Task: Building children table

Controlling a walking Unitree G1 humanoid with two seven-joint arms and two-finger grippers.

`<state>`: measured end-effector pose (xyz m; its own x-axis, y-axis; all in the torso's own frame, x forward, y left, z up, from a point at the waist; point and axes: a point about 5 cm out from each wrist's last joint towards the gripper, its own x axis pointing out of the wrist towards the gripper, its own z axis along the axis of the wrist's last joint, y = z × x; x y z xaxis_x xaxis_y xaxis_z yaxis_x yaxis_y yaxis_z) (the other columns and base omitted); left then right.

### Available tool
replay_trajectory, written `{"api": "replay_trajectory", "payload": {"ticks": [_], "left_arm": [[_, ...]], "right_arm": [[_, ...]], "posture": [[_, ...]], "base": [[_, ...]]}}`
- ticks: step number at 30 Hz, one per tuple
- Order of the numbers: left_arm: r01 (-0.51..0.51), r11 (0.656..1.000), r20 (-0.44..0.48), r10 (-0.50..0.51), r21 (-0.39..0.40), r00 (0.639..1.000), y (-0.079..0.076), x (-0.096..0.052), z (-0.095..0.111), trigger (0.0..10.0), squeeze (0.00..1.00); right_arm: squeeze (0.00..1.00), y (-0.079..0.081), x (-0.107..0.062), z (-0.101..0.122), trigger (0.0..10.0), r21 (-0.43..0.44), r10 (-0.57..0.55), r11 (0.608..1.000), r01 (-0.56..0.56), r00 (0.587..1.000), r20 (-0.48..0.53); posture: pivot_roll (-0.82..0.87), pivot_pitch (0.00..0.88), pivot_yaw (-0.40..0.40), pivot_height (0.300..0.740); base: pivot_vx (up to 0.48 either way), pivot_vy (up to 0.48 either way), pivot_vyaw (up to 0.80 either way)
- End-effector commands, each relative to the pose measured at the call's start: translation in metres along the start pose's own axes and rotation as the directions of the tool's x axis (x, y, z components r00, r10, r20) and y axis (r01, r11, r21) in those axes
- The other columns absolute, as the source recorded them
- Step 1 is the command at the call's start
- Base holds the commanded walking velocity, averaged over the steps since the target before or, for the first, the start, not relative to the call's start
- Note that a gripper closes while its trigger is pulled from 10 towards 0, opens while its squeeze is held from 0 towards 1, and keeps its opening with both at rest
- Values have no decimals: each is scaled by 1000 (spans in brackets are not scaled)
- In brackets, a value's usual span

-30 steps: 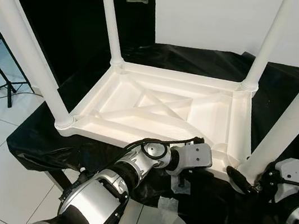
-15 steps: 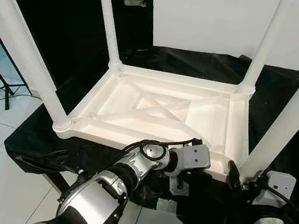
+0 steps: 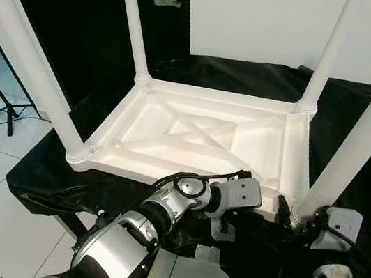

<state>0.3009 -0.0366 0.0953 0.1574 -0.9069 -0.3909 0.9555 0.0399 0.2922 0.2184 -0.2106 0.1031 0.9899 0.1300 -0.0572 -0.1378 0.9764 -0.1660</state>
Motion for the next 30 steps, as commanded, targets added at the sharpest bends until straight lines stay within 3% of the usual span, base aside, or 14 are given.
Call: {"api": "replay_trajectory", "payload": {"ticks": [1,9,10,11,12,23,25,26,30], "left_arm": [[-62,997,-64,58,-54,996,-12,8,-14,10000,0],[-66,996,-67,62,-61,996,-13,6,-17,10000,0],[-68,996,-68,63,-61,996,-13,6,-17,10000,0],[-68,996,-68,64,-61,996,-12,6,-17,10000,0],[-69,996,-68,65,-62,996,-12,6,-17,10000,0],[-70,996,-69,66,-61,995,-11,5,-18,10000,0],[-70,996,-70,66,-59,995,-11,5,-17,10000,0],[-70,996,-70,66,-59,995,-11,5,-17,10000,0],[-68,996,-70,64,-56,995,-10,4,-17,10000,0]], "right_arm": [[0,14,-4,-21,10000,45,135,990,-131,985,-111],[0,5,-11,-20,10000,56,379,926,-375,911,-165],[0,5,-12,-21,8039,64,399,917,-394,900,-175],[0,4,-13,-21,8039,71,411,912,-405,894,-181],[0,4,-14,-21,0,81,430,903,-422,883,-188],[0,7,-16,-26,0,110,458,889,-445,860,-226],[0,16,-15,-32,0,131,375,926,-353,897,-235],[0,16,-15,-32,0,131,375,926,-353,897,-235],[0,29,-14,-37,0,170,163,978,-123,957,-241]], "posture": [[-23,0,107,740],[-14,0,102,740],[-10,0,100,740],[-10,0,100,740],[-8,0,100,740],[-8,0,107,740],[-9,0,109,740],[-9,0,109,740],[-10,0,112,740]], "base": [[0,0,0],[0,0,0],[0,0,0],[0,0,0],[0,0,0],[0,0,0],[0,0,0],[0,0,0],[0,0,0]]}}
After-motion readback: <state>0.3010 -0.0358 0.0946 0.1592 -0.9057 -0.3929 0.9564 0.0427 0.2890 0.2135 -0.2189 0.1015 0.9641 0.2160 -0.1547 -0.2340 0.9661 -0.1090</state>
